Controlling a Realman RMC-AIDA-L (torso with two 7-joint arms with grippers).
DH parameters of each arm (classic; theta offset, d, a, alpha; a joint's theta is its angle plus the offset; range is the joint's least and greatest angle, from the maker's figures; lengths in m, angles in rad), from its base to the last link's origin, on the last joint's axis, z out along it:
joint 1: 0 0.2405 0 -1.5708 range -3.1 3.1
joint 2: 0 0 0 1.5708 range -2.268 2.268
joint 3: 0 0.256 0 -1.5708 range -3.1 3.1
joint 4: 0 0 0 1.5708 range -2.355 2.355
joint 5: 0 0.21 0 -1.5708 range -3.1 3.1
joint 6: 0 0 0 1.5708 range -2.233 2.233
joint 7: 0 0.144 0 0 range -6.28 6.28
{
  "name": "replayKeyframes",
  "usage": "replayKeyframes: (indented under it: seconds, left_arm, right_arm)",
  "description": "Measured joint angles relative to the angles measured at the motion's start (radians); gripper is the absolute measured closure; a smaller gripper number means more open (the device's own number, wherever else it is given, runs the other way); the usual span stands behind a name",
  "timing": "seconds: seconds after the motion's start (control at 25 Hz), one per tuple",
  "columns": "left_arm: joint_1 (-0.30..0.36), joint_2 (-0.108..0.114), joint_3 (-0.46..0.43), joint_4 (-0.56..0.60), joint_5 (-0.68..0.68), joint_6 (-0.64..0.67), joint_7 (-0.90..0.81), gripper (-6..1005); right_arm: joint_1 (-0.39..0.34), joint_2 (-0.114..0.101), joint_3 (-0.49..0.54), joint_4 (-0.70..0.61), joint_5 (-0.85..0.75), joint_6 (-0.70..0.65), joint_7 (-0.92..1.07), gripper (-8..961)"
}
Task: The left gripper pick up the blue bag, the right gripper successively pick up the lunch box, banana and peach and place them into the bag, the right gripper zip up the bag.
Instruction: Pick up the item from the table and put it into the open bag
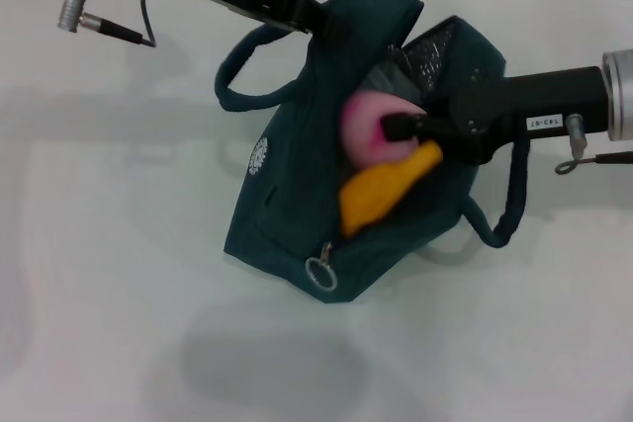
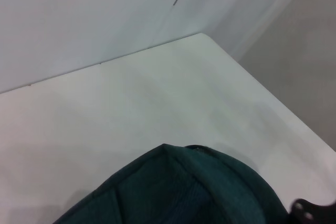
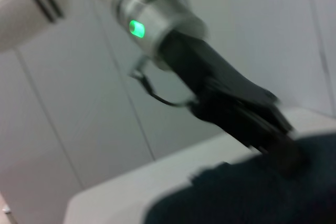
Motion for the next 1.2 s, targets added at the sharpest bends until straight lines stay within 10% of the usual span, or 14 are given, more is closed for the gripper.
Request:
replayKeyframes:
  seconds: [0.72, 1.2]
  left_arm:
    - [0.002, -0.008, 0.0, -0.001, 0.0, 0.0, -0.002, 930]
    - [0.019, -0.009, 0.0, 0.002, -0.001, 0.0, 0.001, 930]
  right_arm:
    - [-0.004, 0.007, -0.013, -0.032, -0.106, 0.016, 0.121, 916]
    - [-0.101, 0.005, 0.07, -0.062, 0.039, 0.007, 0.021, 553]
